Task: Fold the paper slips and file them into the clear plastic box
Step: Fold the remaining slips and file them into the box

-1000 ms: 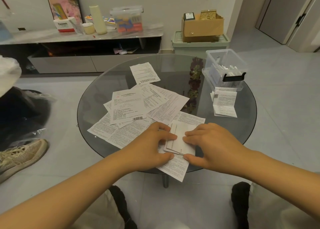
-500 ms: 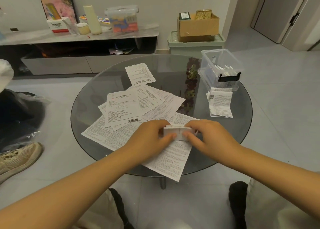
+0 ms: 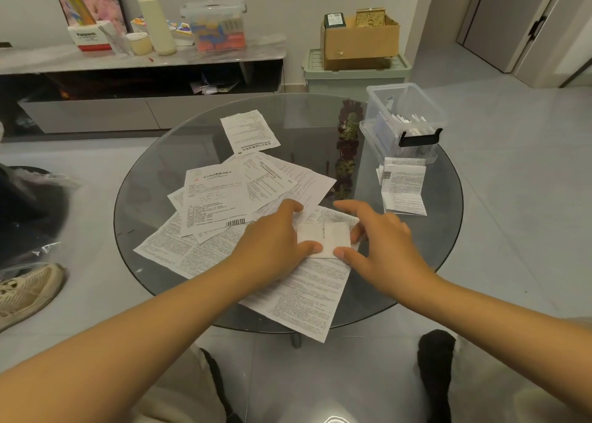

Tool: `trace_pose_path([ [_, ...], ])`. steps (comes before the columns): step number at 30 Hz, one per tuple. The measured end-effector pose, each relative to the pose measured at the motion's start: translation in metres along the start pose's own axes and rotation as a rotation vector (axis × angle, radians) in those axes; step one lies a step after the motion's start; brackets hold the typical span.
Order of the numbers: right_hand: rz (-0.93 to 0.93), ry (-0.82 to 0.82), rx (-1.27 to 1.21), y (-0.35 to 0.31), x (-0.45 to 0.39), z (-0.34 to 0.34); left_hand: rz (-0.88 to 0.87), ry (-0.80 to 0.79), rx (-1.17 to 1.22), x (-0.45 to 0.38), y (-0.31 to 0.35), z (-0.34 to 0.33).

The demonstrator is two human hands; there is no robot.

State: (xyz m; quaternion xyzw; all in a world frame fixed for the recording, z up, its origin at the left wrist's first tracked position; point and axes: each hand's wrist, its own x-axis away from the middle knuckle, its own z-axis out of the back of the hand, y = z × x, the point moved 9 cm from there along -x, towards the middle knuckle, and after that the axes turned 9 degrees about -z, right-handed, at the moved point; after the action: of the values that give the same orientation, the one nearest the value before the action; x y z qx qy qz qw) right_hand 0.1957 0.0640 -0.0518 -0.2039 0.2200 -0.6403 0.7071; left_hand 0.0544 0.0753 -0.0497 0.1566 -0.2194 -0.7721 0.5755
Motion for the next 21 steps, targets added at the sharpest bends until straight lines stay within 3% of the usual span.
trace_pose_path([
  [4, 0.105, 0.05, 0.092, -0.007, 0.001, 0.004, -0.074, 0.062, -0.039, -0.004, 0.001, 0.007],
  [8, 0.301, 0.065, 0.291, -0.019, 0.01, 0.0, -0.303, 0.02, -0.166, -0.003, 0.019, 0.005],
  [13, 0.356, -0.037, 0.37, -0.023, 0.008, -0.003, -0.431, -0.129, -0.268, -0.001, 0.023, 0.001],
  [18, 0.401, -0.065, 0.41, -0.029, 0.01, -0.003, -0.494, -0.132, -0.358, -0.003, 0.036, 0.006],
  [21, 0.379, 0.012, 0.363, -0.031, 0.01, 0.013, -0.526, -0.079, -0.355, -0.003, 0.053, 0.01],
])
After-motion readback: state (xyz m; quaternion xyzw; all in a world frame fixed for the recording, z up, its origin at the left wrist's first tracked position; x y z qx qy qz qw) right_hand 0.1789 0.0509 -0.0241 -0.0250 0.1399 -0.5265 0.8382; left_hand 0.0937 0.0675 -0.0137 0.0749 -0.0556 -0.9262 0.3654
